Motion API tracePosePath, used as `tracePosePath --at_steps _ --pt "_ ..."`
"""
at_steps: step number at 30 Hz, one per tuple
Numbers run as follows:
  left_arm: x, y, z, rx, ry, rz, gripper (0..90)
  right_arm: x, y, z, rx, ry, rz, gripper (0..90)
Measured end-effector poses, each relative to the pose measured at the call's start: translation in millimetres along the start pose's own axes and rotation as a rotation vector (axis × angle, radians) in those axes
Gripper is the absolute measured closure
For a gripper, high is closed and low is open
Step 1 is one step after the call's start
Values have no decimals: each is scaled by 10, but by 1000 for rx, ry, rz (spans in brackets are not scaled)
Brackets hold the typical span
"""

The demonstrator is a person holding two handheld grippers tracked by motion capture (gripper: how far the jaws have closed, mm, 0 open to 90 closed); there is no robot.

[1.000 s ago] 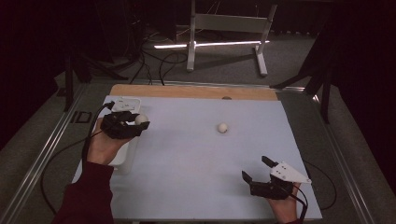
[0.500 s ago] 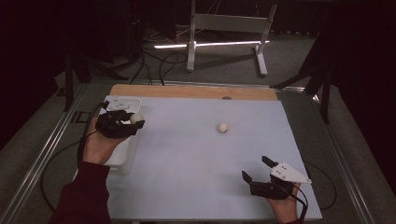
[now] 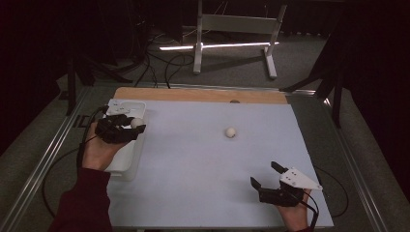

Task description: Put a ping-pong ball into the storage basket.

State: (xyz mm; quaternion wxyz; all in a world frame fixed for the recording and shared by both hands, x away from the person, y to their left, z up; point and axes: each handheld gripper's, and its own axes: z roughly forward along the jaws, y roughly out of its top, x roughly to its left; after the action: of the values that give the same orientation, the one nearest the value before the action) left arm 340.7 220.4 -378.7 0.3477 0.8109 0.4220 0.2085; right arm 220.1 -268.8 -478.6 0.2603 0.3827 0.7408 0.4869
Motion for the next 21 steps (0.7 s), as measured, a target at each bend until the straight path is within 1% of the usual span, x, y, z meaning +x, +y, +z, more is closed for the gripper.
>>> tracePosePath --at_steps 7,16,21 --pt "42 -23 -1 1 -4 -9 514 1 1 0 -1 0 -3 80" --pt "102 -60 -5 6 7 -21 515 6 2 3 1 0 -2 81" --pt "143 -83 -20 3 20 -43 514 5 1 2 2 0 0 81"
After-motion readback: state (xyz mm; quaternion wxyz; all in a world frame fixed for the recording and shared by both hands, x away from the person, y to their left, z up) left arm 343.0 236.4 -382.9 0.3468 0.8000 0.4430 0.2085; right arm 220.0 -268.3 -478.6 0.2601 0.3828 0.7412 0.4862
